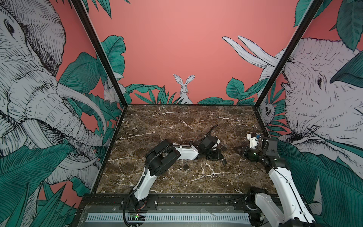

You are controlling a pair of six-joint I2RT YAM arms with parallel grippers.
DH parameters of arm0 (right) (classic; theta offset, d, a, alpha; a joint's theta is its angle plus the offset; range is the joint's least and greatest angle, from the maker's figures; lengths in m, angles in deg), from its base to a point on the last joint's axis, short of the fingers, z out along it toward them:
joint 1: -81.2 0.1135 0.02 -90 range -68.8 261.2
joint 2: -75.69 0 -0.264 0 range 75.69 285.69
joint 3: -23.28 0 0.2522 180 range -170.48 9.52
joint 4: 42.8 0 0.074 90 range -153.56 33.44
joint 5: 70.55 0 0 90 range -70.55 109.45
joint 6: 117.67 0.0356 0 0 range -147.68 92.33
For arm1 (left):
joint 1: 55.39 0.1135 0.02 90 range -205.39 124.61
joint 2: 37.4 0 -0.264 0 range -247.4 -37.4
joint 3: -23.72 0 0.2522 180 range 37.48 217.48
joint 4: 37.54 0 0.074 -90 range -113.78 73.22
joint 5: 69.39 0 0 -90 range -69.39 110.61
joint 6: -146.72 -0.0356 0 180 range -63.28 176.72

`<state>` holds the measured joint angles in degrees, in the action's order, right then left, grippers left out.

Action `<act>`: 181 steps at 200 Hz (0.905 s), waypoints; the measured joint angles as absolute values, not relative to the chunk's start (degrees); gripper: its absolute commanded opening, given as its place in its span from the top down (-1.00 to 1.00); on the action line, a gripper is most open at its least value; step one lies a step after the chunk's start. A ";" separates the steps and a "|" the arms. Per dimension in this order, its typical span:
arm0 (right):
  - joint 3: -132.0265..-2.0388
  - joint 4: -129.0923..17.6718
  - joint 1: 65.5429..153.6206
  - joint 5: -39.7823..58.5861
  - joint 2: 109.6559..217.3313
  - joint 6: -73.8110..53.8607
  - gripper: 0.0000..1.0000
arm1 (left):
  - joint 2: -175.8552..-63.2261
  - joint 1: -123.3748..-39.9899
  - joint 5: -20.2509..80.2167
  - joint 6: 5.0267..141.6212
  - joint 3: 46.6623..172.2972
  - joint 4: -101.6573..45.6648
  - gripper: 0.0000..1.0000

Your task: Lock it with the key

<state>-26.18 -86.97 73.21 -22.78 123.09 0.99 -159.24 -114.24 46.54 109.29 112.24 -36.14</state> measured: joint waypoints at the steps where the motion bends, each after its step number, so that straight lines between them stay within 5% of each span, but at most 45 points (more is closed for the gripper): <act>1: -26.16 -86.97 73.21 -22.78 123.05 0.99 1.00 | -159.26 -114.24 46.52 109.32 112.28 -36.14 1.00; 35: -25.96 -87.26 73.21 -22.63 122.41 0.79 1.00 | -160.73 -114.22 46.57 109.67 113.38 -36.07 1.00; 106: -25.96 -87.30 73.21 -22.48 124.23 -0.04 1.00 | -161.34 -114.24 45.47 109.93 114.38 -34.17 0.32; 181: -25.96 -89.68 73.38 -19.35 124.25 -2.38 1.00 | -160.14 -113.54 41.63 109.62 112.94 -33.49 0.26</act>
